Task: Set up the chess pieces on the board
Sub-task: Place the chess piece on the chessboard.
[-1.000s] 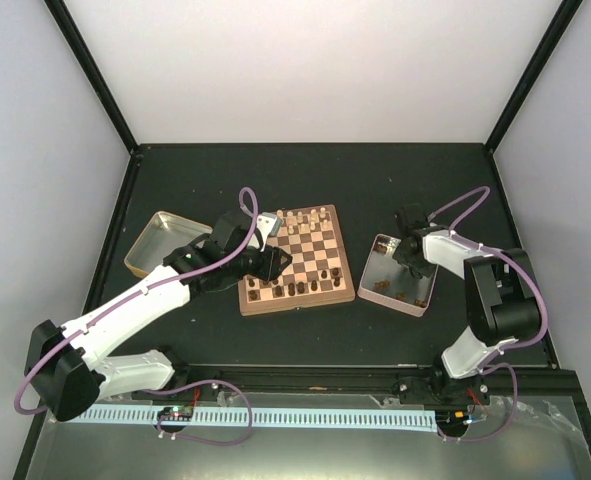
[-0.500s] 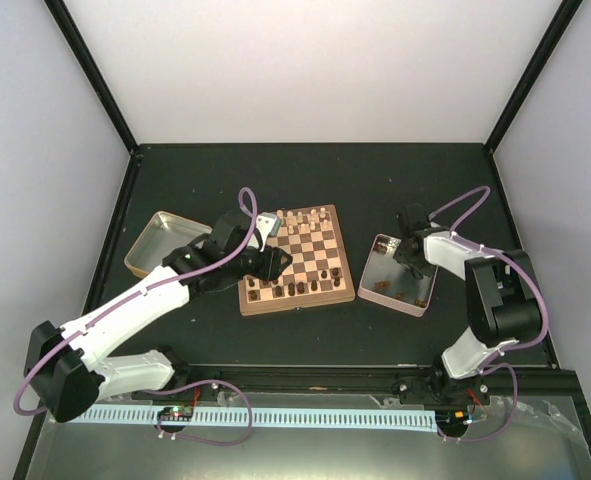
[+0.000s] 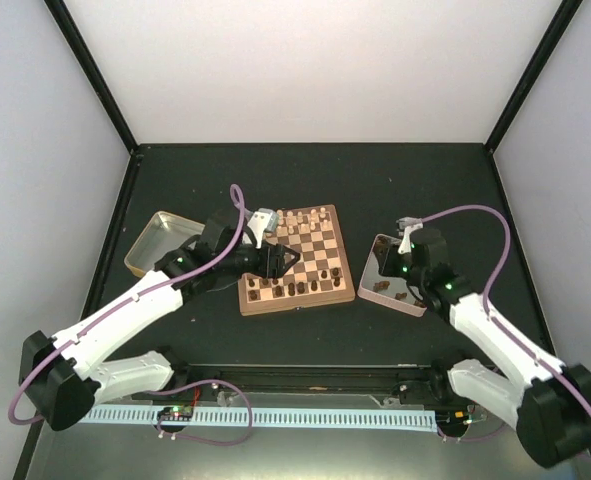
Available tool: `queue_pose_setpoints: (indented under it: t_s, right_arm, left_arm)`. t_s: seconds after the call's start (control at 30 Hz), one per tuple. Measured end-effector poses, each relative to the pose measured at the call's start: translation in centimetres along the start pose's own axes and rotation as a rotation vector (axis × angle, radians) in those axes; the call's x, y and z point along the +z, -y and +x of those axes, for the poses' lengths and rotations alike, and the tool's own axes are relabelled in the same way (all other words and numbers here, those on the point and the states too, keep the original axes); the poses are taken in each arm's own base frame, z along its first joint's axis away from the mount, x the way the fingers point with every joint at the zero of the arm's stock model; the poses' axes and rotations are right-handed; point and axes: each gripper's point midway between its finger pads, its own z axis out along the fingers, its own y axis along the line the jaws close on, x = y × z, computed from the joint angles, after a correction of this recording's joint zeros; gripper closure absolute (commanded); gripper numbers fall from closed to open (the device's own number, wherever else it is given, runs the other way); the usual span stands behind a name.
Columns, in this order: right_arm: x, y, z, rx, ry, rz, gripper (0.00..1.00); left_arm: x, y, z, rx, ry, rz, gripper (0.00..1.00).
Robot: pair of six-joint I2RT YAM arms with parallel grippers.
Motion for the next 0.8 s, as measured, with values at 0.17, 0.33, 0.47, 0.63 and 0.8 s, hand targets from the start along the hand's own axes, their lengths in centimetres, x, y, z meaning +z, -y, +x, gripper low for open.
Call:
queue_pose_setpoints:
  t_s: [0.17,0.33,0.47,0.63,0.8]
  right_arm:
    - [-4.7,-8.7,-0.5,-0.146,0.086,-0.464,0.86]
    - [-9.3,-15.1,1.2,-0.322,0.054,-0.821,0.86]
    - [-11.0,-17.7,2.5,-0.429,-0.002,-0.960,0.86]
    - [-12.0,-19.6,3.1,-0.511,-0.034,-1.042,0.86]
    - [-12.0,-20.2,3.8,-0.547,-0.070,-1.070,0.87]
  left_arm:
    - [-1.0,2.7,-0.9,-0.027,0.017,0.152,0.24]
    - [-2.0,6.3,-0.9,-0.034,-0.018,0.355,0.22]
    - [-2.4,8.1,-0.2,-0.028,-0.079,0.470,0.32]
    - [-2.3,8.9,0.2,-0.028,-0.131,0.522,0.48]
    - [-2.0,9.2,0.7,-0.042,-0.175,0.552,0.59]
